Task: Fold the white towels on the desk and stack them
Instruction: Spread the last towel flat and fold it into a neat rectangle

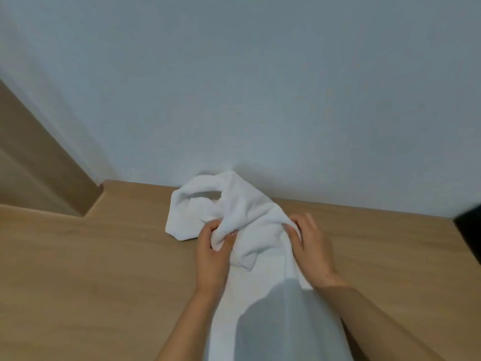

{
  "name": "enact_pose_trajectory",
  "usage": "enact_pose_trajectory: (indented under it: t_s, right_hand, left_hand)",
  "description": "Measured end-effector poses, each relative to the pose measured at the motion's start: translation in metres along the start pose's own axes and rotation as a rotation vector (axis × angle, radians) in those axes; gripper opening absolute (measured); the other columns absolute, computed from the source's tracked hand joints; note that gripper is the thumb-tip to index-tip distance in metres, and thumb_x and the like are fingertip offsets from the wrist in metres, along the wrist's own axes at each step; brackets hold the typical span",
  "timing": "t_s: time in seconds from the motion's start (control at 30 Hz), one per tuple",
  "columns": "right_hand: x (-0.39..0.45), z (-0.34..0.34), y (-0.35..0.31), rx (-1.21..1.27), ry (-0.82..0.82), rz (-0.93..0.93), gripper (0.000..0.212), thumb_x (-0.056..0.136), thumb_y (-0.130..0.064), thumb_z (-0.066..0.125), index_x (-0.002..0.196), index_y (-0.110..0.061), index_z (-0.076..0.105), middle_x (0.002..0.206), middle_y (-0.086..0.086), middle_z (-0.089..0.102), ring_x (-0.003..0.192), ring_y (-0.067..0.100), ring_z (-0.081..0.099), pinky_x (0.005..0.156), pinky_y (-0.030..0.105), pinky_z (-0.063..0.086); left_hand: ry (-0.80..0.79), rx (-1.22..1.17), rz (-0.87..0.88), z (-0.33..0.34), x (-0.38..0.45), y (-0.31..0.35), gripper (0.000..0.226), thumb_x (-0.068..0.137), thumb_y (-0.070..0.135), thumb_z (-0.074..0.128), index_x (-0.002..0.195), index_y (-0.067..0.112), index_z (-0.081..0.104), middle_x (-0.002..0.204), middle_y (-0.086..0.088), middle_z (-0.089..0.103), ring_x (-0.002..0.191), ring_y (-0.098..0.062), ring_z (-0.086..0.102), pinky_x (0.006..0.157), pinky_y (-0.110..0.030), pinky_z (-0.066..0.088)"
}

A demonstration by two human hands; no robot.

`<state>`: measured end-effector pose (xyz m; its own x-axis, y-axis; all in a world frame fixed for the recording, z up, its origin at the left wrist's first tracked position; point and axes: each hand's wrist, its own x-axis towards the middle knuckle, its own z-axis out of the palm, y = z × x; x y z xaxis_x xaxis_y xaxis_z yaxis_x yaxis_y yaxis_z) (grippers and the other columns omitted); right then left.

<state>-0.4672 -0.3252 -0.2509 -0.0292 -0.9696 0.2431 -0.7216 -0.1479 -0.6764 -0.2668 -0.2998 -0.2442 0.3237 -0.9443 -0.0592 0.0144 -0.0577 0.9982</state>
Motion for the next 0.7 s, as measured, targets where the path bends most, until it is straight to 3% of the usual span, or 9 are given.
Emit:
enact_pose_trajectory:
  t_s: [0.1, 0.27, 0.37, 0.47, 0.53, 0.6, 0.7]
  right_hand:
    - [-0.001, 0.014, 0.013, 0.048, 0.073, -0.068, 0.013, 0.097, -0.023, 0.056, 0.104, -0.016, 0.064, 0.099, -0.003, 0.059, 0.085, 0.018, 0.059, 0.068, 0.035, 0.045]
    - [0.005, 0.024, 0.030, 0.157, 0.146, -0.185, 0.003, 0.093, -0.023, 0.061, 0.094, -0.022, 0.063, 0.091, -0.012, 0.060, 0.080, 0.007, 0.055, 0.065, 0.028, 0.041]
    - [0.012, 0.027, 0.036, 0.165, 0.159, -0.216, 0.007, 0.091, -0.026, 0.062, 0.088, -0.021, 0.060, 0.084, -0.007, 0.060, 0.077, 0.012, 0.055, 0.062, 0.029, 0.036]
    - [0.009, 0.019, 0.030, 0.048, 0.075, -0.173, 0.017, 0.095, -0.029, 0.056, 0.098, -0.013, 0.060, 0.095, 0.006, 0.064, 0.087, 0.024, 0.058, 0.065, 0.031, 0.036]
    - [0.003, 0.007, 0.024, -0.061, -0.051, -0.192, 0.019, 0.097, -0.024, 0.050, 0.107, -0.008, 0.056, 0.110, 0.014, 0.061, 0.100, 0.029, 0.057, 0.073, 0.034, 0.040]
    - [-0.009, -0.016, 0.015, -0.072, -0.080, -0.224, 0.023, 0.094, -0.016, 0.051, 0.114, -0.006, 0.054, 0.118, 0.016, 0.057, 0.106, 0.033, 0.055, 0.083, 0.038, 0.044]
    - [-0.052, -0.049, -0.005, -0.036, -0.033, -0.354, 0.030, 0.093, -0.016, 0.056, 0.123, -0.012, 0.056, 0.120, 0.006, 0.056, 0.109, 0.025, 0.055, 0.088, 0.029, 0.042]
  left_hand:
    - [-0.004, -0.028, 0.101, 0.001, 0.003, -0.015, 0.016, 0.089, 0.009, 0.070, 0.094, 0.021, 0.061, 0.091, 0.000, 0.068, 0.082, -0.010, 0.062, 0.072, -0.023, 0.053]
    - [0.026, 0.021, 0.210, 0.004, 0.005, -0.028, 0.019, 0.088, 0.016, 0.071, 0.101, 0.014, 0.058, 0.093, 0.003, 0.068, 0.081, -0.004, 0.064, 0.065, -0.015, 0.051]
    - [0.023, 0.014, 0.223, 0.001, 0.003, -0.033, 0.027, 0.088, 0.022, 0.072, 0.109, 0.012, 0.058, 0.104, -0.004, 0.069, 0.088, -0.012, 0.066, 0.070, -0.022, 0.055]
    - [0.024, 0.082, 0.214, -0.003, -0.011, -0.027, 0.038, 0.090, 0.024, 0.070, 0.120, 0.008, 0.054, 0.114, -0.009, 0.066, 0.098, -0.017, 0.064, 0.084, -0.033, 0.056]
    - [-0.082, 0.057, 0.152, -0.015, -0.031, -0.024, 0.043, 0.092, 0.028, 0.069, 0.127, 0.011, 0.052, 0.119, -0.002, 0.065, 0.105, -0.014, 0.064, 0.077, -0.023, 0.056]
    - [-0.226, 0.093, 0.114, -0.035, -0.051, -0.022, 0.029, 0.095, 0.030, 0.064, 0.121, 0.018, 0.061, 0.113, 0.009, 0.070, 0.107, -0.009, 0.065, 0.070, -0.012, 0.052]
    - [-0.283, 0.290, 0.154, -0.068, -0.083, -0.030, 0.012, 0.094, 0.036, 0.063, 0.104, 0.029, 0.063, 0.105, 0.018, 0.068, 0.100, -0.002, 0.063, 0.078, -0.015, 0.047]
